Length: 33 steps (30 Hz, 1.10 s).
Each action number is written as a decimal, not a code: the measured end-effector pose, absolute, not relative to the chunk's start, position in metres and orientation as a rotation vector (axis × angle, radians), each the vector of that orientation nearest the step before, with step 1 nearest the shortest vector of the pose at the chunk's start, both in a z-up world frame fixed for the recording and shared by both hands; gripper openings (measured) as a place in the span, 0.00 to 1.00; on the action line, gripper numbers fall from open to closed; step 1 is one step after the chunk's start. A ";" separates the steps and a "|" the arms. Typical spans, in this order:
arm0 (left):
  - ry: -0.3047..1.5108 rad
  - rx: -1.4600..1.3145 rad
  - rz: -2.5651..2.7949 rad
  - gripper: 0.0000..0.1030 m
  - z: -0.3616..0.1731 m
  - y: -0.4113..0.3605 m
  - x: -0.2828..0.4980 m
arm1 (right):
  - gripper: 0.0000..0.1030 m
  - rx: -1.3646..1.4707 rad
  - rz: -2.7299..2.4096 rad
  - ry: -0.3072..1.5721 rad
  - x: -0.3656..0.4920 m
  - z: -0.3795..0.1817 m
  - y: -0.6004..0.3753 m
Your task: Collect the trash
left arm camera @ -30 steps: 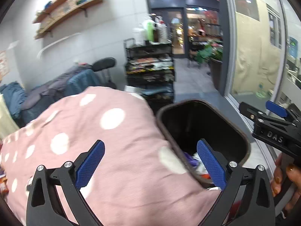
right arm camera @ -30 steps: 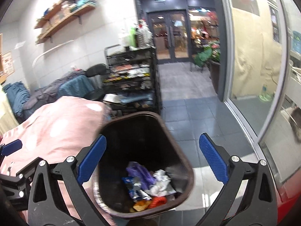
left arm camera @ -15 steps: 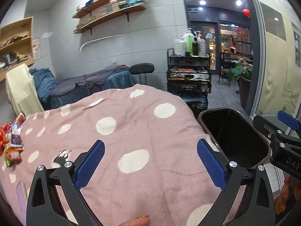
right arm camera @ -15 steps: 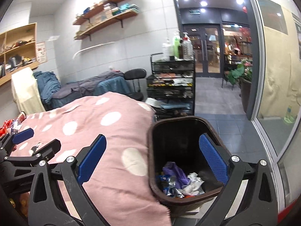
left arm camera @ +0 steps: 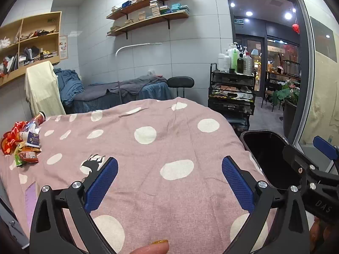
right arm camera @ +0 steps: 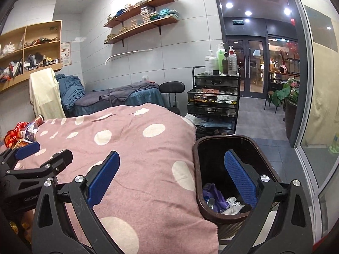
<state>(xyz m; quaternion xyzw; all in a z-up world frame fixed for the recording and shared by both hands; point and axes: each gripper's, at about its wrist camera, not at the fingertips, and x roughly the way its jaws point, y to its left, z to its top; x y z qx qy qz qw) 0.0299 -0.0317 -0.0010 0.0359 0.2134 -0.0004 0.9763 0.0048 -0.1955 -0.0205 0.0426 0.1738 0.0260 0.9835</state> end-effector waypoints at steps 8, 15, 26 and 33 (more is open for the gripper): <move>0.413 0.072 0.010 0.95 0.000 -0.027 0.028 | 0.95 0.081 0.067 0.341 -0.001 -0.021 -0.190; 0.412 0.064 0.010 0.95 0.000 -0.024 0.029 | 0.95 0.087 0.063 0.340 -0.001 -0.020 -0.192; 0.406 0.071 0.009 0.95 0.002 -0.024 0.030 | 0.95 0.092 0.061 0.333 0.000 -0.018 -0.198; 0.407 0.075 0.006 0.95 0.001 -0.026 0.030 | 0.95 0.092 0.059 0.328 -0.001 -0.018 -0.199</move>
